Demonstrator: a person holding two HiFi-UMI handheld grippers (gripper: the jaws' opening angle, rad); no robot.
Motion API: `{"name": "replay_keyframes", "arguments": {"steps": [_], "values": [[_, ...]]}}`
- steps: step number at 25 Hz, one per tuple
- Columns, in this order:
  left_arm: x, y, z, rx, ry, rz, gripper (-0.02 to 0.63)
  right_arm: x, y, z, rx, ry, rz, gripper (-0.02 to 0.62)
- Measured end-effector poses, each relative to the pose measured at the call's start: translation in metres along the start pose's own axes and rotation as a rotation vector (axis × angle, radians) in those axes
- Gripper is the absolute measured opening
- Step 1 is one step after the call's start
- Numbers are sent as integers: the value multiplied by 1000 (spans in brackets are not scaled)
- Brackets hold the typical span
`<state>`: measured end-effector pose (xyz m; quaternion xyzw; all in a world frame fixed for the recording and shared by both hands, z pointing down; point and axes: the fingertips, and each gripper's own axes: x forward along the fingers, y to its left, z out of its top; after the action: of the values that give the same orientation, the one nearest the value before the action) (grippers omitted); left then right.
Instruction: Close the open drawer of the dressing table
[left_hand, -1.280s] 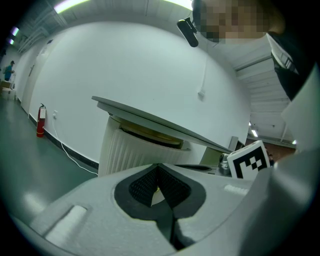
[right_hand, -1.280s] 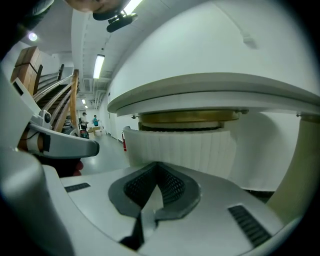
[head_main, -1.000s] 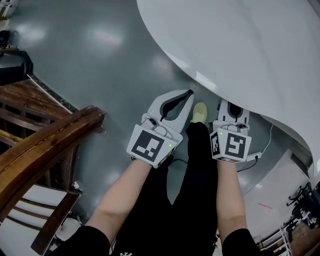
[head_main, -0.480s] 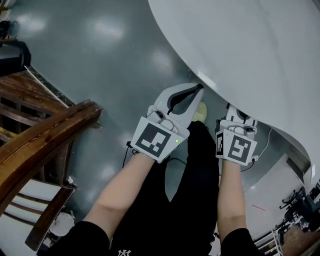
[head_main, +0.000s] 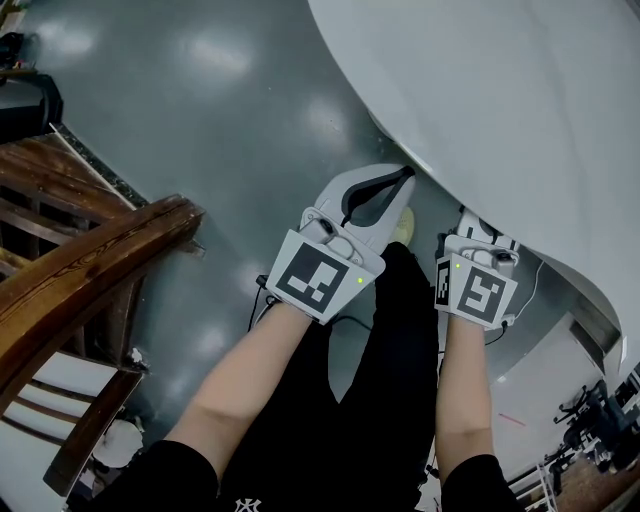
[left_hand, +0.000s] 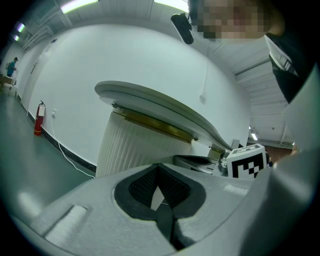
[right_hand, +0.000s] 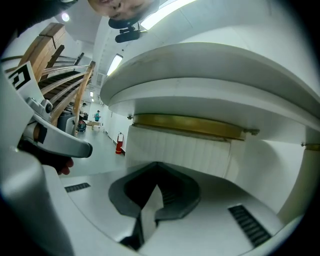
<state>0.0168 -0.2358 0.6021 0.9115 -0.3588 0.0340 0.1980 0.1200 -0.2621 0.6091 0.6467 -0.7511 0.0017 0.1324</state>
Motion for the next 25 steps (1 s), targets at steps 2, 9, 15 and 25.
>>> {"name": "replay_keyframes", "arguments": {"steps": [2,9,15,25], "values": [[-1,-1,0,0,0,3,9,0,0,1,-10,1,2,15],[-6,-11,0,-1,18,3,9,-12,6,-2,-19,37,13,15],[-18,-28,11,1,36,-2,9,-38,21,0,5,87,56,15],[-56,-61,58,36,52,-13,9,-94,49,44,82,133,93,15]]}}
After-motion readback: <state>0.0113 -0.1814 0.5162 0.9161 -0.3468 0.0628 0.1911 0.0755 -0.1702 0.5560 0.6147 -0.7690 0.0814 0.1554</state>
